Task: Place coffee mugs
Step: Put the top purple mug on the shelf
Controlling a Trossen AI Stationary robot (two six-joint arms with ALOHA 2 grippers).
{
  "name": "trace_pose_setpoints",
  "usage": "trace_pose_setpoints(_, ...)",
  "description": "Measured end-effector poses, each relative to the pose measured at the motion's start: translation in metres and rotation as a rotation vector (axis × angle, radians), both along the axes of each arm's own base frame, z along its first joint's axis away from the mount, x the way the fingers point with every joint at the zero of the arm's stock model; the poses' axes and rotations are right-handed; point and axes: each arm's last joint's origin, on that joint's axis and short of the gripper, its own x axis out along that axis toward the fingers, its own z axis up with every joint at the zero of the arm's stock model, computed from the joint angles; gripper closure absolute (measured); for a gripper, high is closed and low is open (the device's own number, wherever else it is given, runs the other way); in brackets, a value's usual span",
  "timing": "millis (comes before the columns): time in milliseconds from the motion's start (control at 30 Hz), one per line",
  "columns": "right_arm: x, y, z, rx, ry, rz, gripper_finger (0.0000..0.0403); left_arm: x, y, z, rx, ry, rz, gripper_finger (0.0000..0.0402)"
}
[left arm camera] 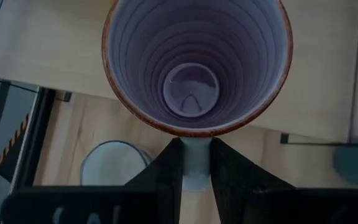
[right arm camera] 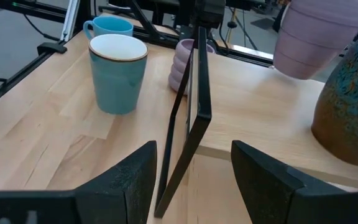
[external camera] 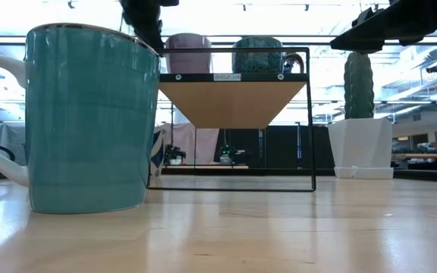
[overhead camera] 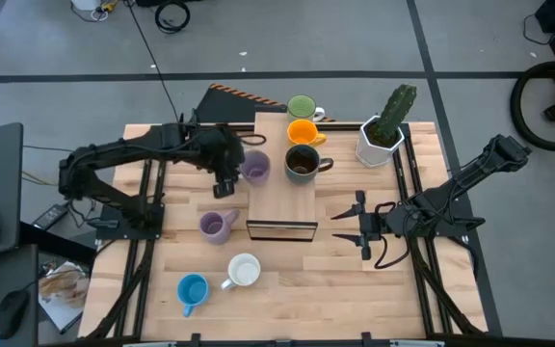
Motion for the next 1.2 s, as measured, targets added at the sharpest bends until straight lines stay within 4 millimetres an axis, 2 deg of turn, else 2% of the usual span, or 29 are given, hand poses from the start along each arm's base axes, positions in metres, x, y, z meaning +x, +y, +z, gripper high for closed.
trace_pose_setpoints(500,0.000,0.000,0.000,0.035,-0.004,-0.023,0.0191,-0.017,0.074,-0.001,0.038,-0.058,-0.095,0.0336)
trace_pose_setpoints(767,0.001,-0.002,0.000,0.007,-0.006,-0.034,0.0191,-0.016,0.112,-0.011,0.079,-0.092,-0.081,0.0336)
trace_pose_setpoints(933,0.001,-0.002,0.000,-0.018,-0.004,-0.028,0.0191,-0.011,0.128,-0.018,0.112,-0.104,-0.087,0.0336)
trace_pose_setpoints(1200,0.004,-0.008,0.001,-0.081,-0.008,-0.050,0.0191,-0.010,0.143,-0.019,0.155,-0.147,-0.080,0.0336)
